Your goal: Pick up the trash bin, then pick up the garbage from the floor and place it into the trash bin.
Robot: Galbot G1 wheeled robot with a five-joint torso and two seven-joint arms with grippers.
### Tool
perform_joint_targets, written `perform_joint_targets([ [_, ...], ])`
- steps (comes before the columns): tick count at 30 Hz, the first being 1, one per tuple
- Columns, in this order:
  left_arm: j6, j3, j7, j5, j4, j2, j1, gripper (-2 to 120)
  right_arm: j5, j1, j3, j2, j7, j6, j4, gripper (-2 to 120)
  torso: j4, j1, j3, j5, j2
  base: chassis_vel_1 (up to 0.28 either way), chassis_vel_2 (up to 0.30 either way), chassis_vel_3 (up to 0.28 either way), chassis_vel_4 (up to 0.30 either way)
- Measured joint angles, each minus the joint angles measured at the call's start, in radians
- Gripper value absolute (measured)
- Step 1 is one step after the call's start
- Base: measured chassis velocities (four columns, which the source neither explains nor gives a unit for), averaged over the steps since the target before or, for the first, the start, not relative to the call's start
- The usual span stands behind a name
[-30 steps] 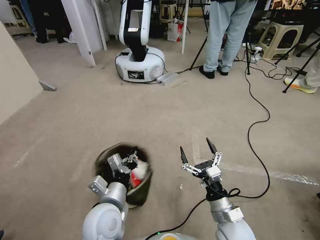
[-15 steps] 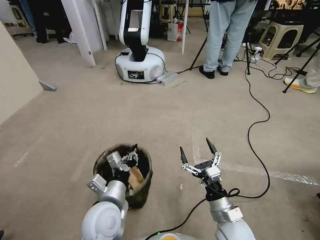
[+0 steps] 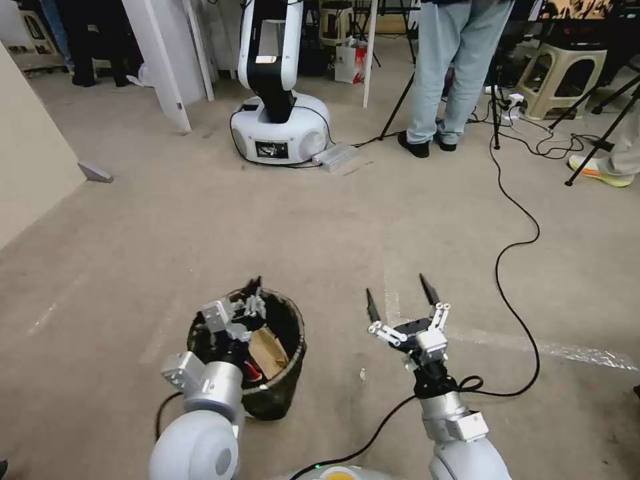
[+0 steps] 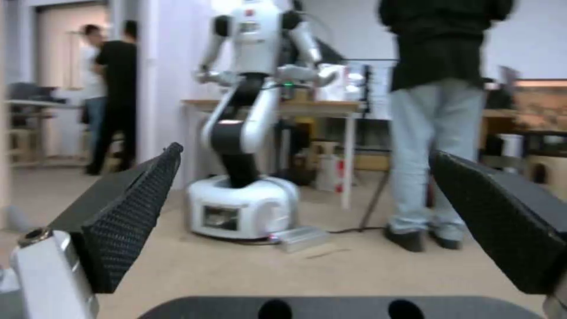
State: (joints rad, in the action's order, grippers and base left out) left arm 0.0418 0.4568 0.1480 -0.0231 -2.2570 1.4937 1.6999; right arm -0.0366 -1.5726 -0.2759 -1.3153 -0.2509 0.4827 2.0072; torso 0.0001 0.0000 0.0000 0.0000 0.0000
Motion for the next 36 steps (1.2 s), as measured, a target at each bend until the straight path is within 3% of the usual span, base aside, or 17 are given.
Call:
perform_joint_targets([
  [1, 0.000, 0.000, 0.000, 0.000, 0.000, 0.000, 0.000, 105, 0.000, 0.000, 0.000, 0.000, 0.000, 0.000, 0.000, 100, 0.0000, 0.000, 0.000, 0.0000, 0.000, 0.000, 0.000, 0.000, 0.000],
  [3, -0.096, 0.013, 0.052, 0.181, 0.019, 0.007, 0.028, 105, -0.033, -0.008, -0.034, -0.021, -0.031, -0.038, 0.024, 100, -0.0001, 0.000, 0.000, 0.0000, 0.000, 0.000, 0.000, 0.000, 0.000],
  [7, -0.183, 0.010, 0.122, 0.288, 0.034, 0.018, 0.058, 105, -0.101, -0.027, -0.073, -0.042, -0.077, -0.095, 0.053, 100, -0.0002, 0.000, 0.000, -0.0001, 0.000, 0.000, 0.000, 0.000, 0.000],
  [17, -0.233, -0.008, 0.153, 0.321, 0.086, 0.027, 0.072, 105, -0.118, -0.055, -0.079, -0.075, -0.085, -0.122, 0.066, 100, -0.0002, 0.000, 0.000, -0.0001, 0.000, 0.000, 0.000, 0.000, 0.000],
  [36, -0.230, -0.009, 0.153, 0.311, 0.088, 0.027, 0.069, 105, -0.121, -0.056, -0.081, -0.075, -0.081, -0.124, 0.066, 100, -0.0001, 0.000, 0.000, 0.0000, 0.000, 0.000, 0.000, 0.000, 0.000],
])
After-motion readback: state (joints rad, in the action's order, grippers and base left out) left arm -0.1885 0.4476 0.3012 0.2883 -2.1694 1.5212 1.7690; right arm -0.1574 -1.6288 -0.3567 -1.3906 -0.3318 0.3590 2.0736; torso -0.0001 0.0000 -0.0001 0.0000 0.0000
